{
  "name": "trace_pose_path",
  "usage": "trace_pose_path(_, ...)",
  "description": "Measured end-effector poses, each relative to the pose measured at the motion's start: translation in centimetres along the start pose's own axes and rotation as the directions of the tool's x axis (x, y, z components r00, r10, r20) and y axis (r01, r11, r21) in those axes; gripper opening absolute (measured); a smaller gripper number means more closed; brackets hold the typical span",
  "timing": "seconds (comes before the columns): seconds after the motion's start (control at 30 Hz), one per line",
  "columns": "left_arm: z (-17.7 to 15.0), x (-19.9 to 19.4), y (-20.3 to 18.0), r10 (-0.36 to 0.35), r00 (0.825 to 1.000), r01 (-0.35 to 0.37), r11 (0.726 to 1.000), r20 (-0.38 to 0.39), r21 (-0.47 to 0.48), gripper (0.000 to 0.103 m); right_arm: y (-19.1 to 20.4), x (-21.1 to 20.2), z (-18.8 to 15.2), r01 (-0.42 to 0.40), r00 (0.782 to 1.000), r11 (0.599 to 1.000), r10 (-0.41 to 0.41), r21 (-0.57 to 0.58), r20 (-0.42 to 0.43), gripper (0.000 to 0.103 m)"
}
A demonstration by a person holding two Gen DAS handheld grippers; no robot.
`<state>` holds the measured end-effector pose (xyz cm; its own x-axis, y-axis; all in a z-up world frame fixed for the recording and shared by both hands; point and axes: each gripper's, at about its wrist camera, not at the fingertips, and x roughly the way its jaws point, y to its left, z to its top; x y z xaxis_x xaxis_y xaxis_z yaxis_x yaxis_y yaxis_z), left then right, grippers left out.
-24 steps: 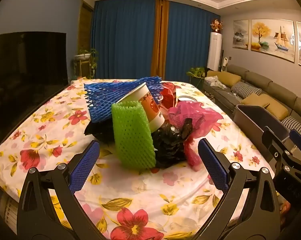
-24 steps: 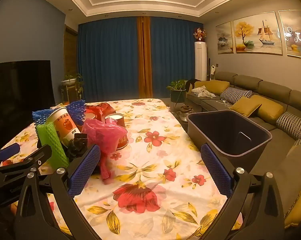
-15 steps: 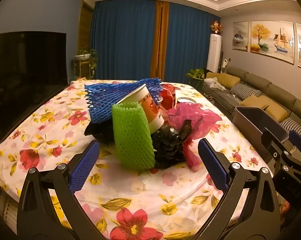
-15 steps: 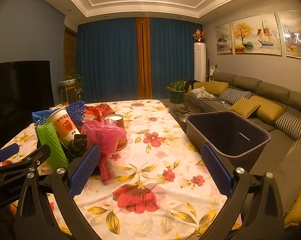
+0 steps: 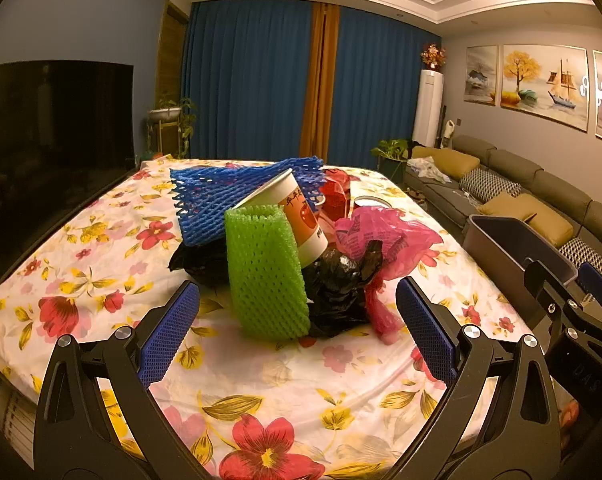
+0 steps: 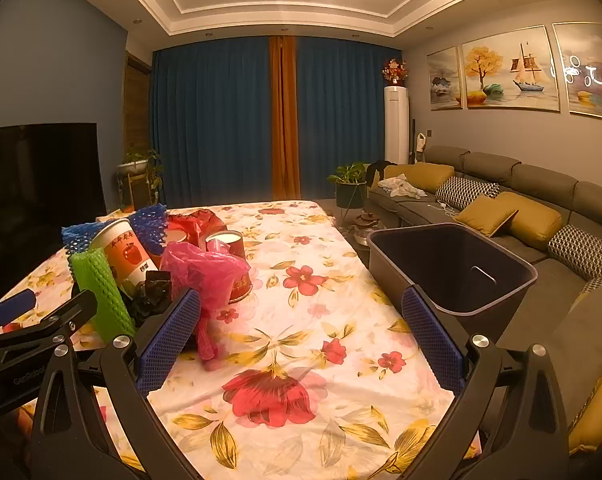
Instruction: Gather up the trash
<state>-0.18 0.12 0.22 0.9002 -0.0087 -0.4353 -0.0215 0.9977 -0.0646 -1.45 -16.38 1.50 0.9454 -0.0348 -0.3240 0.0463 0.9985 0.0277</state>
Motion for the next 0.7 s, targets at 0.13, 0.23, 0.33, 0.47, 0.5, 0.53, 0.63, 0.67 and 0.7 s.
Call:
trace_pose_path(0.13, 0.02, 0.00, 0.02, -0.002, 1.000, 0.002, 1.000, -0.001, -0.001, 0.097, 0.13, 0.11, -0.04, 0.011, 1.000, 1.000, -0.011, 0.003, 0.002, 0.098)
trace_pose_path(0.23, 0.01, -0.01, 0.03, -0.002, 1.000, 0.002, 1.000, 0.000, -0.001, 0.097, 0.12, 0.12, 0.02, 0.015, 1.000, 1.000, -0.015, 0.006, 0.004, 0.098)
trace_pose_path(0.33, 0.03, -0.01, 0.07, -0.003, 1.000, 0.003, 1.000, 0.000, -0.002, 0.097, 0.14, 0.10, -0.03, 0.017, 1.000, 1.000, -0.017, 0.006, 0.006, 0.098)
trace_pose_path(0.47, 0.03, -0.01, 0.09, -0.003, 1.000, 0.003, 1.000, 0.000, -0.003, 0.097, 0.10, 0.10, 0.00, 0.017, 1.000, 1.000, -0.017, 0.007, 0.006, 0.098)
trace_pose_path(0.5, 0.03, 0.00, 0.08, -0.003, 1.000, 0.003, 1.000, -0.001, -0.004, 0.097, 0.09, 0.06, -0.02, 0.016, 1.000, 1.000, -0.017, 0.007, 0.007, 0.098)
trace_pose_path(0.53, 0.04, 0.01, 0.07, -0.002, 1.000, 0.002, 1.000, -0.001, -0.003, 0.097, 0.10, 0.07, -0.02, 0.018, 1.000, 1.000, -0.018, 0.007, 0.007, 0.098)
trace_pose_path(0.63, 0.02, -0.01, 0.09, -0.003, 1.000, 0.003, 1.000, 0.000, -0.003, 0.097, 0.14, 0.02, -0.01, 0.017, 1.000, 1.000, -0.018, 0.007, 0.008, 0.098)
trace_pose_path(0.67, 0.02, -0.01, 0.09, -0.003, 1.000, 0.003, 1.000, 0.000, -0.003, 0.097, 0.15, 0.03, 0.00, 0.018, 1.000, 1.000, -0.018, 0.007, 0.008, 0.098)
trace_pose_path(0.7, 0.02, 0.00, 0.08, -0.003, 1.000, 0.003, 1.000, 0.000, -0.004, 0.097, 0.11, 0.00, 0.01, 0.018, 1.000, 1.000, -0.018, 0.007, 0.008, 0.098)
